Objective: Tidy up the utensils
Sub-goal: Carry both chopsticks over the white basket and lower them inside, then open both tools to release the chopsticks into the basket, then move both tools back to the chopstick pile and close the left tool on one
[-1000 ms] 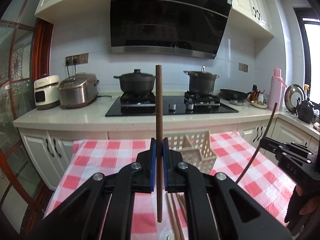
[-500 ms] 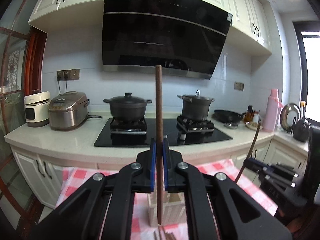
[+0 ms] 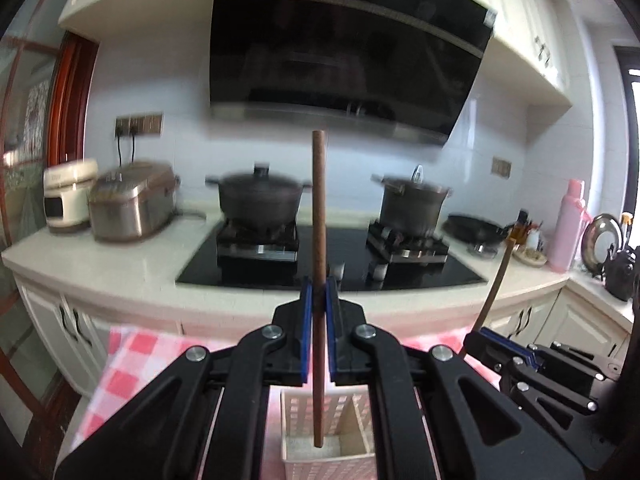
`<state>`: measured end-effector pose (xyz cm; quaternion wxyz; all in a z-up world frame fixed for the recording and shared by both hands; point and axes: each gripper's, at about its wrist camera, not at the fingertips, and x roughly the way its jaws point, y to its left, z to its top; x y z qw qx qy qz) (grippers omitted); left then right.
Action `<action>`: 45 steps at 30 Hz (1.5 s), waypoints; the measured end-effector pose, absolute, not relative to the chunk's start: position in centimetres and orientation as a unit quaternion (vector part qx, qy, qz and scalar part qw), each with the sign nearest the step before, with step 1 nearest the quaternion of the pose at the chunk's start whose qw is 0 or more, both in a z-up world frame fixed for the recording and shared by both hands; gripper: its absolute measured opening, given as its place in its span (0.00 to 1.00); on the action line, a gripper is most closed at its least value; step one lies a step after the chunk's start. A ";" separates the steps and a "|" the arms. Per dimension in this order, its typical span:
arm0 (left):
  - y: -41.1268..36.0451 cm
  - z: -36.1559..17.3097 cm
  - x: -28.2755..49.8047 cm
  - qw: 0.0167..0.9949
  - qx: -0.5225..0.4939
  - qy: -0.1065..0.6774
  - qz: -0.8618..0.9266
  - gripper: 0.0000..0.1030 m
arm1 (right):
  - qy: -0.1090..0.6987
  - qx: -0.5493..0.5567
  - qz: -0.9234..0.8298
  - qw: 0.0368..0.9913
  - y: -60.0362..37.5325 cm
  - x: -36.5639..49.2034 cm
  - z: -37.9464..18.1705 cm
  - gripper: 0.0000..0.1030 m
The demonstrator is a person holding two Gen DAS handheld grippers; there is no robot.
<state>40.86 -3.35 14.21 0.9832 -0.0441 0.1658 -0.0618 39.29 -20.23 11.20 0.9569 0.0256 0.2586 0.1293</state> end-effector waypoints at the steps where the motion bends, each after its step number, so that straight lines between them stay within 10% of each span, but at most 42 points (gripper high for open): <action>1: -3.3 13.3 41.4 0.981 -0.045 0.179 -0.062 0.06 | 0.272 0.028 0.131 0.953 -20.1 39.9 10.4 0.09; 16: -1.9 5.7 45.2 0.952 -0.039 0.296 -0.060 0.08 | 0.334 0.025 0.126 0.934 -18.6 43.2 5.6 0.11; 18: -1.4 5.6 45.3 0.951 -0.047 0.299 -0.060 0.17 | 0.339 0.031 0.122 0.932 -19.0 43.6 5.3 0.15; 21: -0.8 5.8 44.9 0.954 -0.048 0.291 -0.054 0.28 | 0.332 0.042 0.120 0.935 -19.8 43.4 5.2 0.47; 36: 3.2 6.3 36.7 0.969 -0.082 0.232 -0.012 0.93 | 0.300 0.060 0.125 0.944 -23.2 36.4 5.1 0.51; 45: 5.0 2.9 30.6 0.966 -0.079 0.246 0.011 0.94 | 0.269 0.035 0.121 0.955 -22.7 29.4 1.9 0.75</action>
